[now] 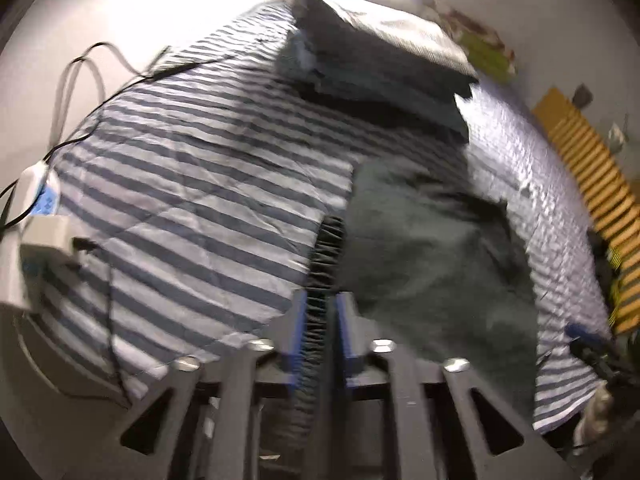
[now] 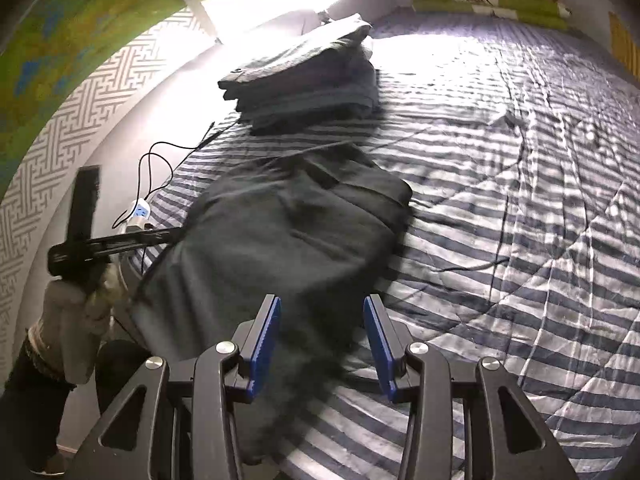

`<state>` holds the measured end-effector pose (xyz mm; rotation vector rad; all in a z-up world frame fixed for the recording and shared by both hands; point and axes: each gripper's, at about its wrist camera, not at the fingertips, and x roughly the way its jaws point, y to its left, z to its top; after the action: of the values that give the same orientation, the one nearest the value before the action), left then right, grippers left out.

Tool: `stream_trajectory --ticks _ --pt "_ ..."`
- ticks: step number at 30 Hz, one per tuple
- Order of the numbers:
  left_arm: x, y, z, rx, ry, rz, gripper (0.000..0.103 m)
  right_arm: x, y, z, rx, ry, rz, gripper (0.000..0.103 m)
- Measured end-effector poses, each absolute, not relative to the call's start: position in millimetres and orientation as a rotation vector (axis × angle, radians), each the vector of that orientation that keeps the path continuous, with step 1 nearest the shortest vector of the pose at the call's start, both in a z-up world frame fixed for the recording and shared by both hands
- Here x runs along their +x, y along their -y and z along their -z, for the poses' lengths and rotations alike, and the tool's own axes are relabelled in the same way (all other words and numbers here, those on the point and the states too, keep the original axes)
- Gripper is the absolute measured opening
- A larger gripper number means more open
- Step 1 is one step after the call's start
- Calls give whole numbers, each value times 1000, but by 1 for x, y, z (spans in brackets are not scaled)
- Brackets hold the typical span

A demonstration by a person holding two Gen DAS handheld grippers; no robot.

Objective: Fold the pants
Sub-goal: 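Grasp the elastic waistband of the folded pants with the left gripper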

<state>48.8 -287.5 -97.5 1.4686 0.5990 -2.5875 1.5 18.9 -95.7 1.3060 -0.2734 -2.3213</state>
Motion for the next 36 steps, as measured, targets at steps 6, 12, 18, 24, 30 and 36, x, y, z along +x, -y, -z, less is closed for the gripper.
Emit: stream_trajectory --ticks 6,12,18,24,30,36 --pt "54 308 84 1411 -765 2636 75 -15 -20 106 1351 360 2291 53" --pt "25 314 98 1619 -927 2585 83 -46 -24 117 1431 467 2237 63" --pt "2 317 120 1748 -935 2518 85 -69 -37 146 1552 664 2120 63" --pt "-17 314 137 1855 -989 2490 85 -74 -41 159 1577 730 2058 63" --pt "-31 291 142 1917 -813 2555 85 -84 -24 157 1573 670 2045 63" --pt "-37 291 143 1910 -775 2583 65 -93 -5 157 1556 605 2008 63"
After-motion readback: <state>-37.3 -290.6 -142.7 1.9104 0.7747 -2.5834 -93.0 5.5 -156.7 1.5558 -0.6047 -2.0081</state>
